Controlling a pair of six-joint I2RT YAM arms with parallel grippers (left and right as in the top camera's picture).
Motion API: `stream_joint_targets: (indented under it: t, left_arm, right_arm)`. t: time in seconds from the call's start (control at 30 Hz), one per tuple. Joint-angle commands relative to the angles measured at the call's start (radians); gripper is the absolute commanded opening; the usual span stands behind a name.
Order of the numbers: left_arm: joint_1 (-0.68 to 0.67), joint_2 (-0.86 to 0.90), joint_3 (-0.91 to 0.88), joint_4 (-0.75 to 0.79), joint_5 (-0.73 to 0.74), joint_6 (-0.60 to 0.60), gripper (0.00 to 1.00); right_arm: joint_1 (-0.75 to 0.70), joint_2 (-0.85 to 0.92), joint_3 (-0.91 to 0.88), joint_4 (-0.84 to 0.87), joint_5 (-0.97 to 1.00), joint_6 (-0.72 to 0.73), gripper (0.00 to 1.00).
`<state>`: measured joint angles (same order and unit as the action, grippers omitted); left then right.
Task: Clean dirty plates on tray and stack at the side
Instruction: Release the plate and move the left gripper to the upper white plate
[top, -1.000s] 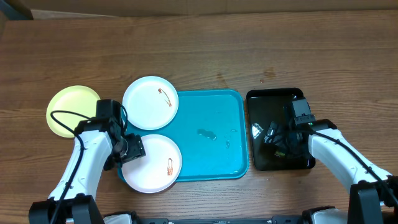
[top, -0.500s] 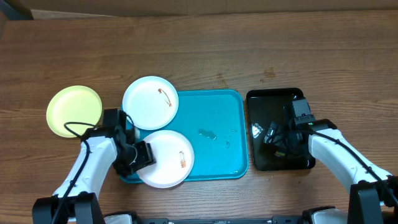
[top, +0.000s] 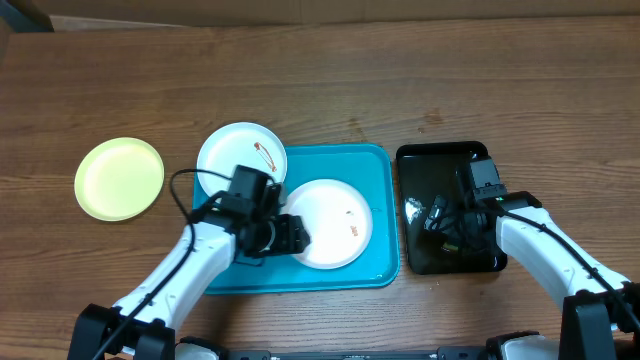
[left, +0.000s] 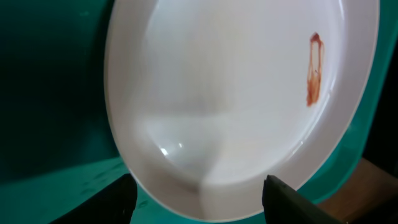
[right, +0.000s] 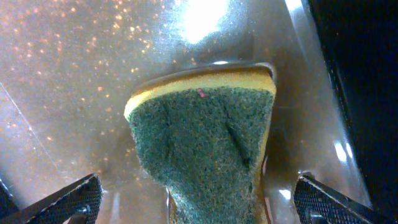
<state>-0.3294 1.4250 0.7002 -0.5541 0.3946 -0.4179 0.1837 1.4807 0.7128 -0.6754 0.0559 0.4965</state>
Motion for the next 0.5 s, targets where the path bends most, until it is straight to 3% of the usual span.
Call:
stream_joint_targets:
  t: [0.0, 0.27, 0.37, 0.47]
  left_arm:
    - [-0.05, -0.006, 0.015, 0.036, 0.002, -0.063, 0.65]
    - [-0.053, -0.006, 0.185, -0.107, -0.275, -0.033, 0.64]
    - [-0.055, -0.004, 0.189, -0.076, -0.348, -0.008, 0.53]
    - [-0.058, 0.018, 0.188, -0.061, -0.408, -0.003, 0.52]
  right_arm:
    - [-0.003, 0.002, -0.006, 0.002, 0.003, 0.0, 1.0]
    - [-0.003, 0.002, -0.006, 0.002, 0.003, 0.0, 1.0]
    - [-0.003, 0.002, -0.006, 0.002, 0.003, 0.0, 1.0]
    - [-0.003, 0.002, -0.006, 0.002, 0.003, 0.0, 1.0]
